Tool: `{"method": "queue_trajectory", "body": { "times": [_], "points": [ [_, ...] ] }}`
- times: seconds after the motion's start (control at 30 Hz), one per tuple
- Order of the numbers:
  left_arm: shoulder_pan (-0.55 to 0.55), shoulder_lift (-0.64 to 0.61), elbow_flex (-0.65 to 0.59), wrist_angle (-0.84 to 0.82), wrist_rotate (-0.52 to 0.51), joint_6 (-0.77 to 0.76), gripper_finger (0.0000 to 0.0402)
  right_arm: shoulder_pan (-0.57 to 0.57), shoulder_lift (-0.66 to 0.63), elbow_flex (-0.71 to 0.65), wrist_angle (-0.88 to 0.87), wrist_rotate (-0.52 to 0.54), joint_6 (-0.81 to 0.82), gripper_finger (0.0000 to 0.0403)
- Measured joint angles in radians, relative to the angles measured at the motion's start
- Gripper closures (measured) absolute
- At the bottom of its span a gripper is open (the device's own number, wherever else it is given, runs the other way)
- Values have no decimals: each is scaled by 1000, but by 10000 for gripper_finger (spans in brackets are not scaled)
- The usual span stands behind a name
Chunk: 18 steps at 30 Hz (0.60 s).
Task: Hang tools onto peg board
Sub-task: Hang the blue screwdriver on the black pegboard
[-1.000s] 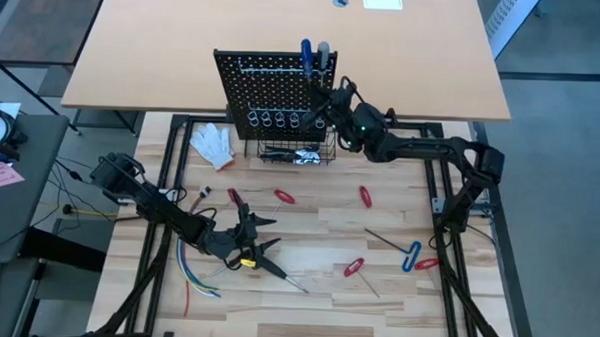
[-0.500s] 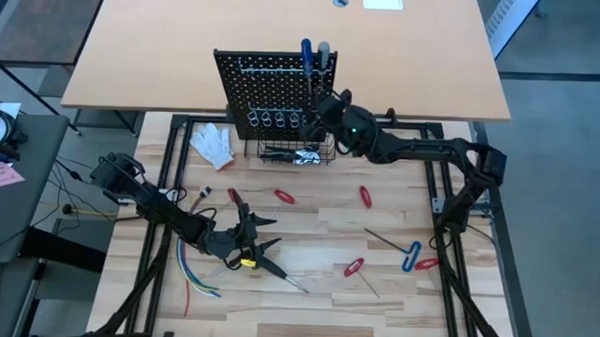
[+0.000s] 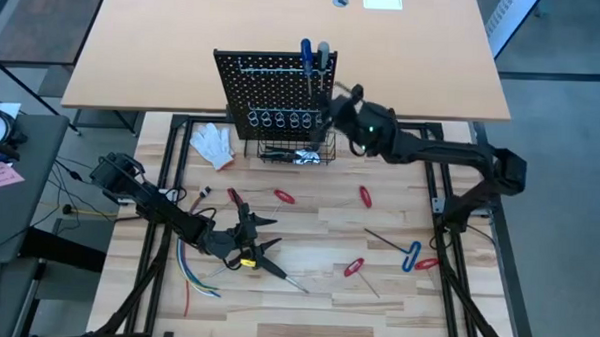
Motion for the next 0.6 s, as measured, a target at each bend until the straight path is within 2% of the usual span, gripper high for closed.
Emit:
{"method": "queue_trajectory", "body": {
  "times": [0.17,0.3,0.47,0.6],
  "points": [
    [0,0,0,-11,0,0,158,-41,82,0,37,-24,25,400],
    [0,0,0,-17,0,0,158,-31,119,-1,32,-24,24,399],
    [-1,0,0,-22,0,0,158,5,111,-1,-18,-22,2,399],
    [-6,0,0,-20,0,0,158,55,70,-1,-22,-23,-104,399]
  ]
}}
